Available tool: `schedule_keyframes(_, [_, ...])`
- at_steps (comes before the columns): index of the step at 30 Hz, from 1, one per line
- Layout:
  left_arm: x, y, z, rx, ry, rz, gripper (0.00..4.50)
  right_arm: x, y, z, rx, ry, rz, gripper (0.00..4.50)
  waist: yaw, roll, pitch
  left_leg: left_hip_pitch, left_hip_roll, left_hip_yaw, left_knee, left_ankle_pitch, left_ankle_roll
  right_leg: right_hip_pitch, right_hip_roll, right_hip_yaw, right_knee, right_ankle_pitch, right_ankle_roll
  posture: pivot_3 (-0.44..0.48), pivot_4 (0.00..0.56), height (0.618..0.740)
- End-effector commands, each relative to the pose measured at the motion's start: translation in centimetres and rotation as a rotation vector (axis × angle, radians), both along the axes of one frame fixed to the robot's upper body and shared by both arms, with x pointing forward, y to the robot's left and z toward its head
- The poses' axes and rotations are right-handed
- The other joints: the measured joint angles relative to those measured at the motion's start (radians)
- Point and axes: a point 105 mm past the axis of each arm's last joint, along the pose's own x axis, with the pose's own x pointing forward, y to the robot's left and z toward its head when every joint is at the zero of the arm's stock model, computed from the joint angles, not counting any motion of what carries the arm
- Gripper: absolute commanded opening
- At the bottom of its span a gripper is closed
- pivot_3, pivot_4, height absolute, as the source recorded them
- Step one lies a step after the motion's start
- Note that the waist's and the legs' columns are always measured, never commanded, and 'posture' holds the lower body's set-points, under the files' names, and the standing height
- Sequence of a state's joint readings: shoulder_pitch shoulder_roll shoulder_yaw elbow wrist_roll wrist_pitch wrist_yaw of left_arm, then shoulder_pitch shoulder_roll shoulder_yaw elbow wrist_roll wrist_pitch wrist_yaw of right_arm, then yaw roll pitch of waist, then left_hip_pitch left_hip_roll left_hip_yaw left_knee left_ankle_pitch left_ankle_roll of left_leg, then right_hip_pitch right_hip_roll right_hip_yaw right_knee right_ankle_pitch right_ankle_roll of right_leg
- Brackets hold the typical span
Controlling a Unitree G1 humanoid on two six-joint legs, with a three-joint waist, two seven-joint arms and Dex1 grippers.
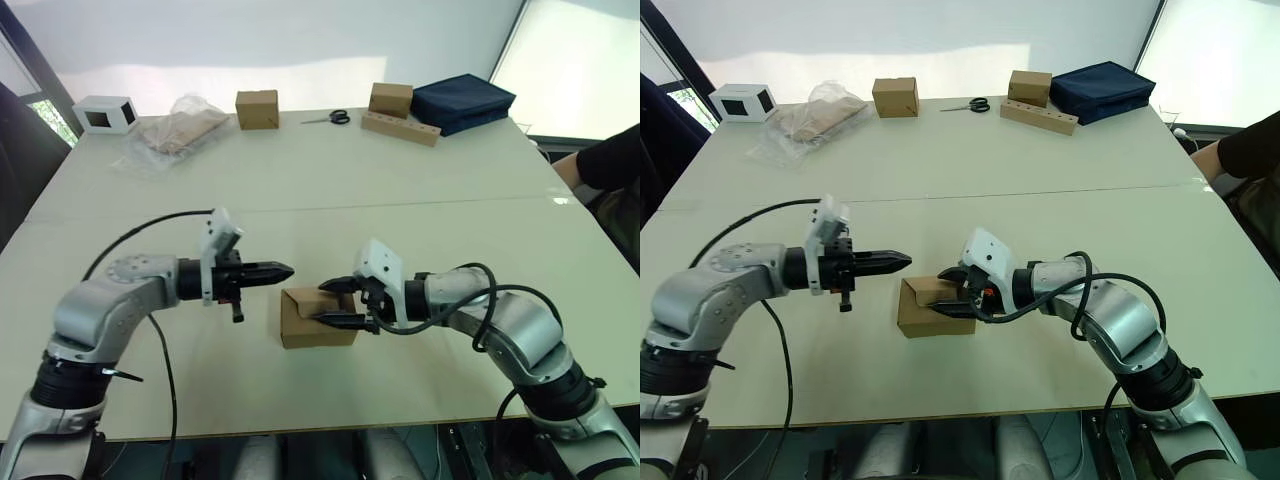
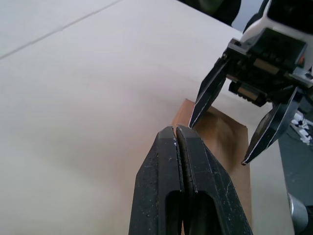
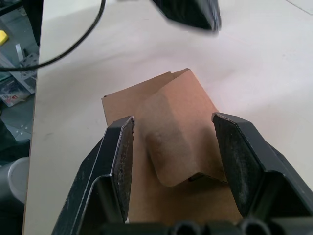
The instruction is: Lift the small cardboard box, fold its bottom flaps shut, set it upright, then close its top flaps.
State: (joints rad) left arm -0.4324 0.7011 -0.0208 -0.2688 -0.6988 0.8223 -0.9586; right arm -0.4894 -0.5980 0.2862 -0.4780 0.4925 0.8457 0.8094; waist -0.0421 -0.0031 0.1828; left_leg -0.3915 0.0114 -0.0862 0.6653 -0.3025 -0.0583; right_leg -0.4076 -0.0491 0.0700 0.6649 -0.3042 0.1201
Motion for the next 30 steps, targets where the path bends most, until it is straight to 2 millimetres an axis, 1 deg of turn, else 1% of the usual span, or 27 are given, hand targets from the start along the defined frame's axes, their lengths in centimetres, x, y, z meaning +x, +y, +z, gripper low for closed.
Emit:
schedule_keyframes(1, [-0.1, -0.3, -0.4, 0.015, -0.019, -0.006, 0.0, -0.3, 0.2, 1.0, 0.017, -0.051, 0.013, 2.62, 0.0, 0.0, 0.0, 0.0, 0.0, 0.0, 0.0, 0.0, 0.0, 0.0, 0.0, 0.0, 0.0, 0.0, 0.0, 0.0, 0.15, 0.74])
schedule_keyframes(6, [0.2, -0.1, -1.8, 0.05, -0.008, 0.015, 0.0, -0.4, 0.2, 1.6, 0.025, -0.07, 0.017, 2.62, 0.0, 0.0, 0.0, 0.0, 0.0, 0.0, 0.0, 0.0, 0.0, 0.0, 0.0, 0.0, 0.0, 0.0, 0.0, 0.0, 0.15, 0.74])
schedule_keyframes(12, [-0.1, -0.1, -1.9, 0.038, 0.001, 0.011, 0.0, -0.4, 0.0, 2.2, 0.012, -0.111, 0.011, 2.62, 0.002, 0.0, 0.0, 0.0, 0.0, 0.0, 0.0, 0.0, 0.0, 0.0, 0.0, 0.0, 0.0, 0.0, 0.0, 0.0, 0.15, 0.74])
schedule_keyframes(17, [0.0, -0.2, -1.9, 0.029, 0.001, 0.02, 0.0, -0.3, -0.1, 1.5, -0.03, -0.119, 0.006, 2.62, 0.002, 0.0, 0.0, 0.0, 0.0, 0.0, 0.0, 0.0, 0.0, 0.0, 0.0, 0.0, 0.0, 0.0, 0.0, 0.0, 0.15, 0.74])
schedule_keyframes(23, [0.2, -0.3, -1.1, -0.024, 0.014, 0.029, 0.0, 0.0, -0.1, 1.3, -0.062, -0.14, -0.009, 2.62, 0.002, 0.0, 0.0, 0.0, 0.0, 0.0, 0.0, 0.0, 0.0, 0.0, 0.0, 0.0, 0.0, 0.0, 0.0, 0.0, 0.15, 0.74])
schedule_keyframes(28, [0.1, -0.1, -1.4, -0.015, 0.022, 0.031, 0.0, 0.6, -0.3, 0.8, -0.106, -0.168, -0.031, 2.62, 0.001, 0.0, 0.0, 0.0, 0.0, 0.0, 0.0, 0.0, 0.0, 0.0, 0.0, 0.0, 0.0, 0.0, 0.0, 0.0, 0.15, 0.74])
schedule_keyframes(30, [0.2, -0.1, -1.5, -0.012, 0.022, 0.032, 0.0, 0.8, -0.2, 0.9, -0.092, -0.165, -0.039, 2.62, 0.001, 0.0, 0.0, 0.0, 0.0, 0.0, 0.0, 0.0, 0.0, 0.0, 0.0, 0.0, 0.0, 0.0, 0.0, 0.0, 0.15, 0.74])
